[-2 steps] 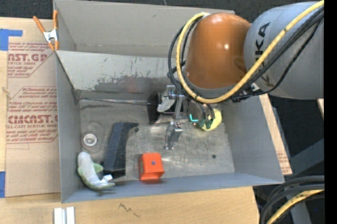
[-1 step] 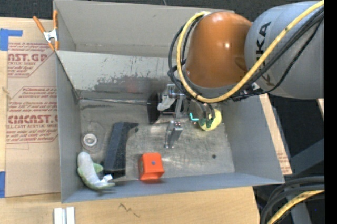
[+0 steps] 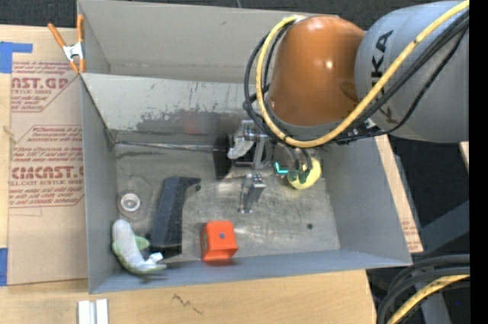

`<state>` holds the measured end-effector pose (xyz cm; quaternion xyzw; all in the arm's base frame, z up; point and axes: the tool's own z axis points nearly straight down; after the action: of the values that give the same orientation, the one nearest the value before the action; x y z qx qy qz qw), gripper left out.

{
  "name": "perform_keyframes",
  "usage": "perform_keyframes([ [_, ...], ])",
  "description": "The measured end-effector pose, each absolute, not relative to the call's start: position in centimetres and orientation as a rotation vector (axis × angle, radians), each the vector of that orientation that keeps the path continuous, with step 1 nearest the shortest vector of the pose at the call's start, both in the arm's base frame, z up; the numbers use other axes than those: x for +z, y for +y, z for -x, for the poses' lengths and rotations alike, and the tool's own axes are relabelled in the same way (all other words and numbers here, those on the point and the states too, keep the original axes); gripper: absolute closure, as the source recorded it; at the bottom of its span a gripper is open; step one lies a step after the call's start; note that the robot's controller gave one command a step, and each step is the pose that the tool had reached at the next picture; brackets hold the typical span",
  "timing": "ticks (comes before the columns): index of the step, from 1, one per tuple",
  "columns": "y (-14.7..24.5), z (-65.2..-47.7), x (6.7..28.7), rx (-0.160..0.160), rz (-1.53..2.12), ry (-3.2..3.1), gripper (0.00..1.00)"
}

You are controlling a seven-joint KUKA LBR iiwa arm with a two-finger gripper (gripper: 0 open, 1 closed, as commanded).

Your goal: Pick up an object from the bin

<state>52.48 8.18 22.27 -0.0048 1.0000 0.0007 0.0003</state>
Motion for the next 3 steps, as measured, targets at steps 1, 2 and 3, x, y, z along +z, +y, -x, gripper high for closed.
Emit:
perform_keyframes([
  [1, 11.7, -54.2, 20.1, 0.0, 0.357, 3.116, 0.0],
  [2, 13.2, -53.7, 15.0, 0.003, 0.573, 3.08, 0.0],
  [3, 13.3, -54.1, 12.8, -0.001, 0.965, 2.965, 0.0],
])
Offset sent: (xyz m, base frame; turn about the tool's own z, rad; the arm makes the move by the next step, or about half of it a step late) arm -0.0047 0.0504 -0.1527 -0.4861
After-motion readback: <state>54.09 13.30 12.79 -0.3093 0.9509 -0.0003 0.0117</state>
